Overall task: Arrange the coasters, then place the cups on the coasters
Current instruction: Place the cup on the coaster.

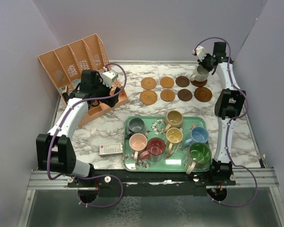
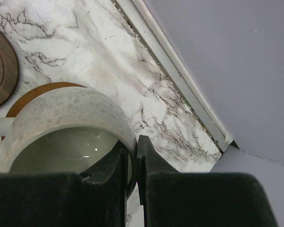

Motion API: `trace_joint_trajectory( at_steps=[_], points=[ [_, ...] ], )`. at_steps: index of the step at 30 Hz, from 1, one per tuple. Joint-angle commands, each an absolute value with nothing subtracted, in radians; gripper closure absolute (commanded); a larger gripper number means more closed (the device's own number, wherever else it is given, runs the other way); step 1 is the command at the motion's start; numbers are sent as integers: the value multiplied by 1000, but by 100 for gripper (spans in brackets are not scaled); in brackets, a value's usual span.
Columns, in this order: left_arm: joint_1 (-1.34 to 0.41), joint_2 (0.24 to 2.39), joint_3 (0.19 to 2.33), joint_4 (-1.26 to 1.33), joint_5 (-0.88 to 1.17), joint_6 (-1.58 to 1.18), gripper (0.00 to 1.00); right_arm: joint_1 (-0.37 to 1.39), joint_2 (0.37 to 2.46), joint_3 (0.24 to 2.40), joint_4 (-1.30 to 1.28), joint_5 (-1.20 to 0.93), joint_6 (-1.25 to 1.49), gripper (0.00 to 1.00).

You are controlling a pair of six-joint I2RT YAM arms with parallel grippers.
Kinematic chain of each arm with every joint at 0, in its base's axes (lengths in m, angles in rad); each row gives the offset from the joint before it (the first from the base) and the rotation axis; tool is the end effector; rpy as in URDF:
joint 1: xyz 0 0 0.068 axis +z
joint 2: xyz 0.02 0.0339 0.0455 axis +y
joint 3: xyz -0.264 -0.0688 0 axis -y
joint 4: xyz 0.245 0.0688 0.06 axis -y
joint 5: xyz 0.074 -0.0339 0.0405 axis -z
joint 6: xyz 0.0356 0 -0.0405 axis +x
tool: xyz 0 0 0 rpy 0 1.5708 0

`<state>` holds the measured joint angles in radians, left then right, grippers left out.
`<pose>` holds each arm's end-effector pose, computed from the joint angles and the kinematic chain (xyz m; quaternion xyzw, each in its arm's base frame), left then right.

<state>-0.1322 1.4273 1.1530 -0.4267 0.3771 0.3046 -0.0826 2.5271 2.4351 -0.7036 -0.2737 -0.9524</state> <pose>0.3117 -0.0547 0.2971 0.2701 0.8526 -0.1337 0.4269 0.5598 -0.0367 0.2256 -0.4332 0.8101 -0.0755 0.3879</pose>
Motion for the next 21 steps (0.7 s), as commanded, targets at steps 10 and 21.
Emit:
trace_joint_trajectory(
  at_steps=[10,21],
  points=[
    [-126,1408,1134,-396,411,313,2,-86,2540,2447,-716,-265,-982,99],
    [-124,1409,1134,-397,410,313,2,-86,2560,2453,-705,-252,-981,96]
  ],
)
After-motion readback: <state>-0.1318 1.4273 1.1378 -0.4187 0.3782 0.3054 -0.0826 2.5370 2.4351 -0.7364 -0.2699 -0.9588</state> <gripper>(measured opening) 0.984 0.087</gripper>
